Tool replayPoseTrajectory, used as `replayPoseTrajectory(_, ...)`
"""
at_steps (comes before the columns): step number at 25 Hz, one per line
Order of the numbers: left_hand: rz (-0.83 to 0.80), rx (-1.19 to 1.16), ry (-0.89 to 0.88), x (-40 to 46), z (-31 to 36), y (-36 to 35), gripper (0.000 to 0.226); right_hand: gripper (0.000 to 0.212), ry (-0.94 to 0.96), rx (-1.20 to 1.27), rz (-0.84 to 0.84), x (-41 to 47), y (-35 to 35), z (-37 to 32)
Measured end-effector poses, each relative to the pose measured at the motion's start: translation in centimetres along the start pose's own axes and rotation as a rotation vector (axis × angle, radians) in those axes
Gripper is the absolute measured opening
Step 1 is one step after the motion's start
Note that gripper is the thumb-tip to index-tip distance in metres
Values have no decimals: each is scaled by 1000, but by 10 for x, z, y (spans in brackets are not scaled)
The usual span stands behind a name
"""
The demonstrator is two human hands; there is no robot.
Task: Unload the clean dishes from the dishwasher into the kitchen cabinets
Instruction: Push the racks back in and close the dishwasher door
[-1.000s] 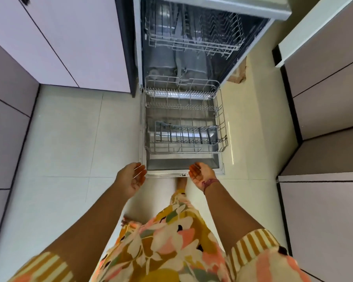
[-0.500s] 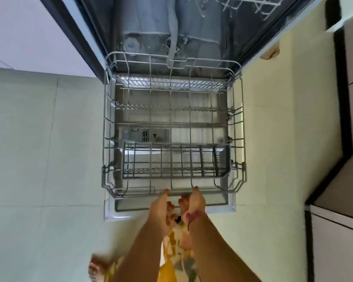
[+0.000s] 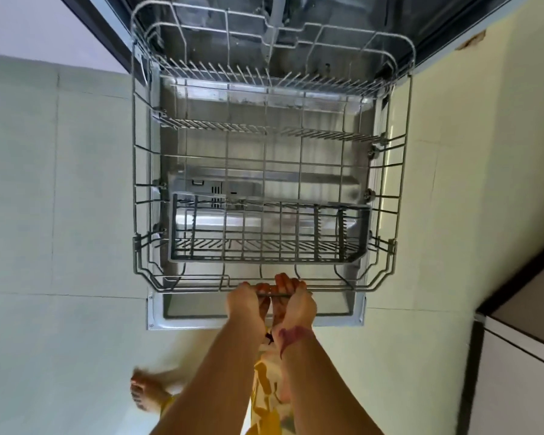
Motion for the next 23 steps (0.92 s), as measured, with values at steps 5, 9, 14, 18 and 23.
replayPoseTrajectory(5,30,-14,-23,-7,34,-17,24,20,43,-140,-51,-3,-36,-18)
replayPoseTrajectory(9,-40,2,-134,-22,92,-52,22,30,145,-441,-122,-14,-99,-56)
replayPoseTrajectory(14,-274,147,-419,-48,207,-124,37,44,331,-756,-401,-40,-230,-117)
replayPoseTrajectory(18,-334,196,-593,-70,294,-177,38,44,477,-893,-528,-54,-324,-161)
replayPoseTrajectory(23,-388,203,-724,-94,360,-222,28,49,651,-955,-655,-70,-400,-192)
Point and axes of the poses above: each hand's wrist, its own x-axis towards the middle knuckle, its own y-axis out of the back of the hand, z = x × y, the point moved 10 cm from there along x, towards the middle knuckle, and after that the axes turned 8 degrees about x, right-handed, at the moved point
